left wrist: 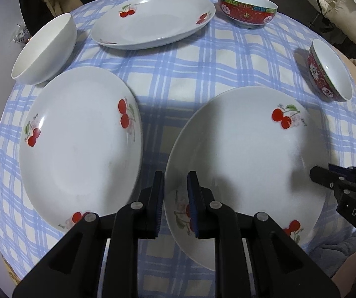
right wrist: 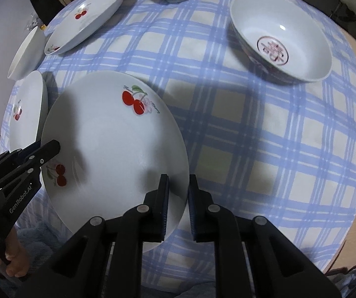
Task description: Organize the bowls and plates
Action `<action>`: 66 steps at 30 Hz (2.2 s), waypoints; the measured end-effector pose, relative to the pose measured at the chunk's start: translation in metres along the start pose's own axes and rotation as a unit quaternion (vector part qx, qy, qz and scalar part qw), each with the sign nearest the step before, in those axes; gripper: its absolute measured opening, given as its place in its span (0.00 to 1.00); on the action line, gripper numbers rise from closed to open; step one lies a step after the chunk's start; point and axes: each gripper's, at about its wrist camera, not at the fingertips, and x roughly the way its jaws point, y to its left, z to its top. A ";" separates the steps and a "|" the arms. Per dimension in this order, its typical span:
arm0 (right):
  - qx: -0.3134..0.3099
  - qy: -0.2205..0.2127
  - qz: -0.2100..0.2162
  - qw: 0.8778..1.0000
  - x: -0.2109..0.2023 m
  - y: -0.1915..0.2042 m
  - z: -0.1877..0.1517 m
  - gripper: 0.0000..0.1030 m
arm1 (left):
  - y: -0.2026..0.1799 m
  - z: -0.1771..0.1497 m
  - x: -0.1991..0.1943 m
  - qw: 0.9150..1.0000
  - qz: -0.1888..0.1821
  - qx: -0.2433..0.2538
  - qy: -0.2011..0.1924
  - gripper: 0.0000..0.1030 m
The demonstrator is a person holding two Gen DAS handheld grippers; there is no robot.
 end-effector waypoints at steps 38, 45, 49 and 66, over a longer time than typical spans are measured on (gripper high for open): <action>-0.157 -0.218 0.024 0.963 -0.088 0.143 0.053 0.87 | 0.189 0.003 -0.098 0.983 0.124 -0.096 -0.097 0.90; -0.168 -0.181 0.037 0.968 -0.054 0.166 0.069 0.87 | 0.213 0.005 -0.055 0.984 0.092 -0.147 -0.041 0.90; -0.179 -0.149 0.037 0.972 -0.032 0.174 0.076 0.87 | 0.221 0.003 -0.040 0.983 0.042 -0.177 -0.018 0.90; -0.193 -0.070 0.032 0.978 0.033 0.196 0.089 0.72 | 0.233 0.003 0.026 0.979 0.018 -0.195 0.063 0.73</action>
